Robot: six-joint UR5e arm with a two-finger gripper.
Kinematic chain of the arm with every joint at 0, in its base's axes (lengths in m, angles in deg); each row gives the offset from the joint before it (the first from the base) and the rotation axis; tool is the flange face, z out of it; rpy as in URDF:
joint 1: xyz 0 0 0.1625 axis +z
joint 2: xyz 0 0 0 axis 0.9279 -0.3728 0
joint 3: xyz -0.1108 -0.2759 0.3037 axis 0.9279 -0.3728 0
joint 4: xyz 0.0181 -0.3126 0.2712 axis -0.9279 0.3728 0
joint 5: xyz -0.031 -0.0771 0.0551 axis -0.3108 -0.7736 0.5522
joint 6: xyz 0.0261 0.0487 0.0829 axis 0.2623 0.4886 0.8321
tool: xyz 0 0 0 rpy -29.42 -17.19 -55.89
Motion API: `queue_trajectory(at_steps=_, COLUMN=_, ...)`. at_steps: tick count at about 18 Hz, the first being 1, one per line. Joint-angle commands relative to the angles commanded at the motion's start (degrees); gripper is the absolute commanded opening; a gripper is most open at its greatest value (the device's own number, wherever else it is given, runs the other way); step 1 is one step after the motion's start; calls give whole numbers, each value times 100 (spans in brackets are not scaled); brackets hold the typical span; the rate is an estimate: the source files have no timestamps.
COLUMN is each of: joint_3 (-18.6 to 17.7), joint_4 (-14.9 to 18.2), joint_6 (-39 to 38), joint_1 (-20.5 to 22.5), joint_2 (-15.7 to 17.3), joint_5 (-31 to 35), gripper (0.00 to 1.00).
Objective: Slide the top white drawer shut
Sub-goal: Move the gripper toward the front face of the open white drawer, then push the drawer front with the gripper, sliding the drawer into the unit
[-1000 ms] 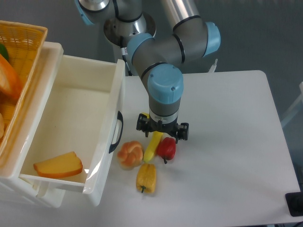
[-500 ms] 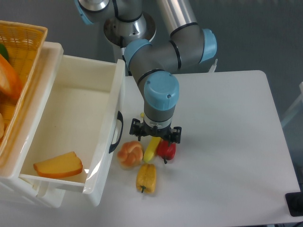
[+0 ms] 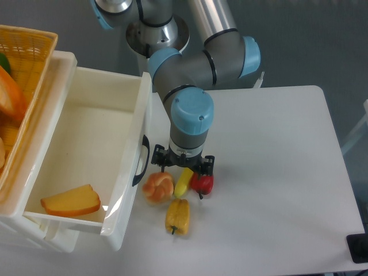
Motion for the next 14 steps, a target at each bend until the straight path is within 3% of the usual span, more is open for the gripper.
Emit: queue_trajectory(at_steps=14, joint_3=9, joint_4=26, joint_6=35, joint_1=-132, joint_2=35, joint_5=-52, gripper=100)
